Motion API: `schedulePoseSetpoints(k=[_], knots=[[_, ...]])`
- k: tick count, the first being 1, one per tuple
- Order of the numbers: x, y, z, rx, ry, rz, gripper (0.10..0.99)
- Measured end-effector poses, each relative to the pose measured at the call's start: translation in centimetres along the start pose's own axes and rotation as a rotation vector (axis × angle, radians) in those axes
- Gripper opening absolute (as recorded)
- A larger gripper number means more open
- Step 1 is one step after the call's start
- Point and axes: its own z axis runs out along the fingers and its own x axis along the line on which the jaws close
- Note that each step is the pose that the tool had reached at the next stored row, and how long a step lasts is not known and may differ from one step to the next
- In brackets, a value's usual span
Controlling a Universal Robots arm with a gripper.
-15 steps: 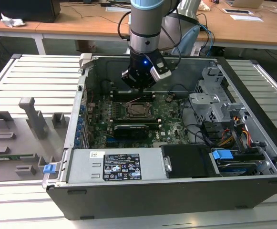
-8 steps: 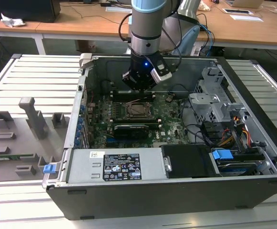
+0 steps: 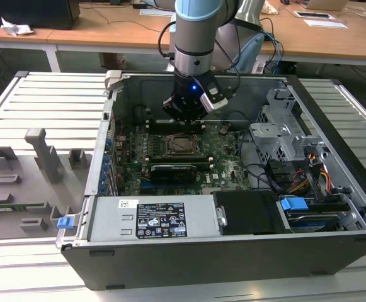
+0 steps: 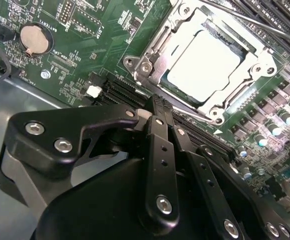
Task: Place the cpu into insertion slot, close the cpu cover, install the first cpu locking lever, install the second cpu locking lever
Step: 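Install the first cpu locking lever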
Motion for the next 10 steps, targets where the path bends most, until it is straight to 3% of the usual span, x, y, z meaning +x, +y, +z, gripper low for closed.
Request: schedulePoseSetpoints(k=[10], knots=[[-0.21,0.02,0.53,0.012,0.0006,0.0,0.106]])
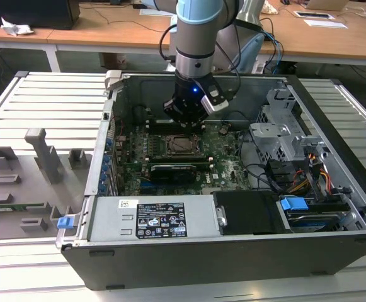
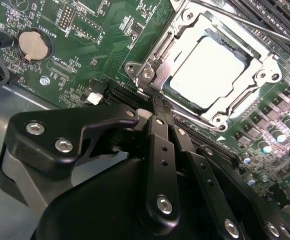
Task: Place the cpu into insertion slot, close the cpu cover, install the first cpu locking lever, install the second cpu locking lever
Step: 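Install the first cpu locking lever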
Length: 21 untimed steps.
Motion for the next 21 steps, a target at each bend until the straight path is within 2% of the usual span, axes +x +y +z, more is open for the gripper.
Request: schedulePoseSetpoints(k=[14,21], knots=[[-0.06,0.07,0.32,0.027,0.0016,0.0,0.106],[-0.15,0.15,0.51,0.027,0.0014,-0.001,0.106]])
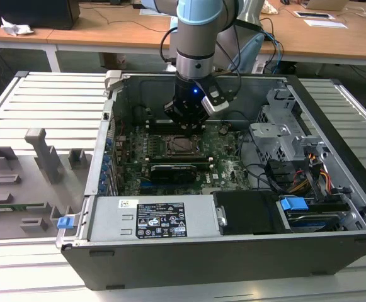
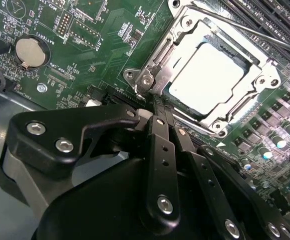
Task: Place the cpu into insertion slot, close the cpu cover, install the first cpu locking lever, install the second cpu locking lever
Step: 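Install the first cpu locking lever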
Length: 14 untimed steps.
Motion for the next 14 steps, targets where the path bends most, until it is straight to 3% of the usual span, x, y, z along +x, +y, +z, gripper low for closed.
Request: schedulePoseSetpoints(k=[3,8,14], knots=[[-0.03,0.05,-0.2,-0.001,-0.0015,0.0,0.106],[-0.03,0.04,-1.37,0.001,0.0001,0.0,0.106],[-0.02,-0.15,-1.4,0.002,0.0002,0.0,0.106]])
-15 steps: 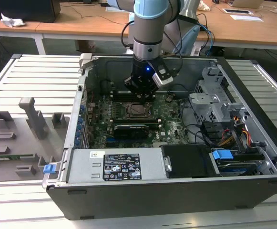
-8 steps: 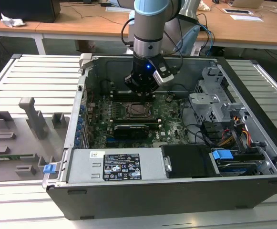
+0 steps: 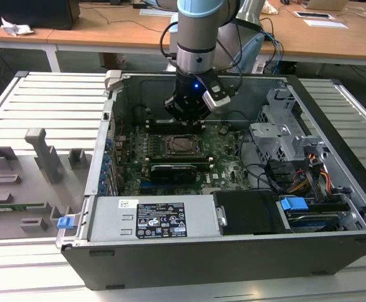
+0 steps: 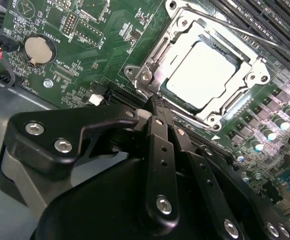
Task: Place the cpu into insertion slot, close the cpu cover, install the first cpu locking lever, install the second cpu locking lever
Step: 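Install the first cpu locking lever, then install the second cpu locking lever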
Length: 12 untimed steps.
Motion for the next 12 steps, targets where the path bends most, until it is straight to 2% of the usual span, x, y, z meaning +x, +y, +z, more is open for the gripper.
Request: schedulePoseSetpoints(k=[12], knots=[[0.03,-0.54,0.0,0.0,0.0,0.0,0.106]])
